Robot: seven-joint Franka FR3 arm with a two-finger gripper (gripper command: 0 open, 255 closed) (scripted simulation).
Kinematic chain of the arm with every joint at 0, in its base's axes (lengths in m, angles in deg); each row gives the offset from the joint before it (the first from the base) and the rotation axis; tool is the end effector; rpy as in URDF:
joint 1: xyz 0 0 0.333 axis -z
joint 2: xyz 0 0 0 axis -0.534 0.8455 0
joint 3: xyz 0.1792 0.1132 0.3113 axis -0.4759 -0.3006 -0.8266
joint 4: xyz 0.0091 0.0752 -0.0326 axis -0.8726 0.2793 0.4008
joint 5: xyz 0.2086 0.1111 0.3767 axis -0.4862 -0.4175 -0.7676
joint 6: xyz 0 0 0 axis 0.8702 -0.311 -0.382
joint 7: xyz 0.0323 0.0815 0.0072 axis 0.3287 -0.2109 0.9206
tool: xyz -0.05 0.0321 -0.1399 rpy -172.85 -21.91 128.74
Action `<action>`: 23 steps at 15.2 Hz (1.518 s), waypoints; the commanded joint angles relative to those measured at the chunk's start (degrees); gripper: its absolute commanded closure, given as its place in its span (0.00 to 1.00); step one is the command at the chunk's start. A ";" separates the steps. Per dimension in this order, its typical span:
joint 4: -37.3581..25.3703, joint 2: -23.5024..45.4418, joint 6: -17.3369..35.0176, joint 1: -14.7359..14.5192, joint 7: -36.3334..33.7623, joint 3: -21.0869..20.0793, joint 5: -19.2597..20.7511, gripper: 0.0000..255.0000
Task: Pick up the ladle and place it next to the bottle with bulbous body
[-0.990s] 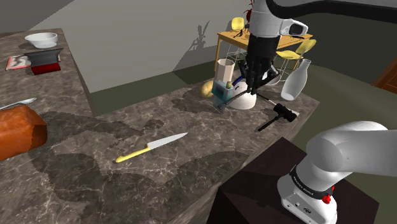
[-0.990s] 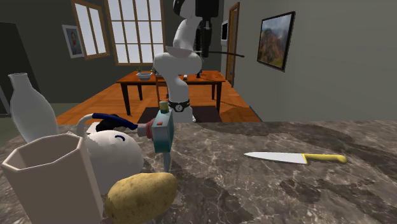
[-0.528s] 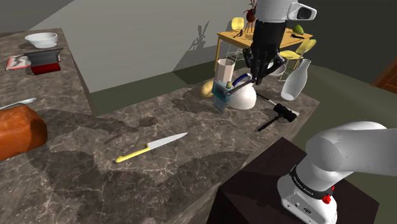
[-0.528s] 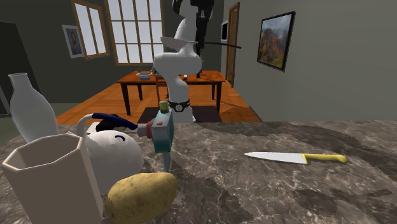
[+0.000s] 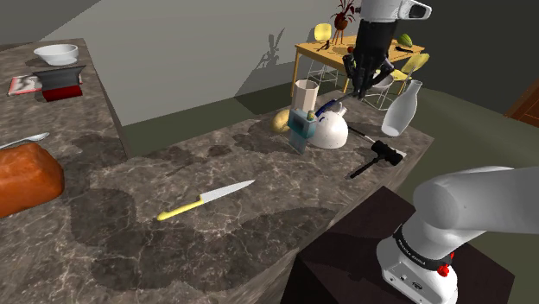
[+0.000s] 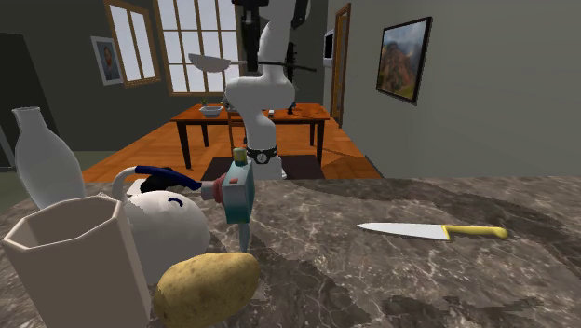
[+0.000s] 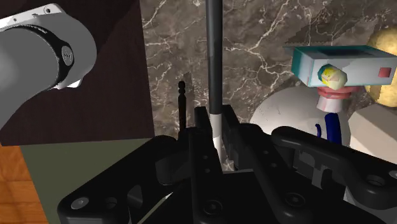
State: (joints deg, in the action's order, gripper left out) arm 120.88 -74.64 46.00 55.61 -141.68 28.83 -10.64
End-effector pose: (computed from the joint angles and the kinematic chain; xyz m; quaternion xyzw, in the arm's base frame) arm 0.3458 0.0109 0.5999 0.6977 -0.7151 -0.0202 0.0371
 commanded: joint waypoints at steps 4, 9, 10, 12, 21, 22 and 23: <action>-2.52 5.40 2.52 2.71 5.65 4.27 4.08 1.00; -6.92 11.97 4.58 5.22 10.66 7.96 7.36 1.00; -8.00 13.40 4.93 5.70 11.62 8.64 7.93 1.00; -10.36 16.36 5.55 6.59 13.49 9.97 8.96 1.00; -24.56 31.25 6.58 10.21 21.45 15.11 11.91 1.00; -26.54 33.07 6.47 10.58 22.30 15.60 12.06 1.00; -28.62 34.93 6.31 10.95 23.15 16.08 12.19 1.00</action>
State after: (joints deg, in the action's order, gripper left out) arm 94.87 -41.87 52.70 66.16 -119.50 44.38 1.38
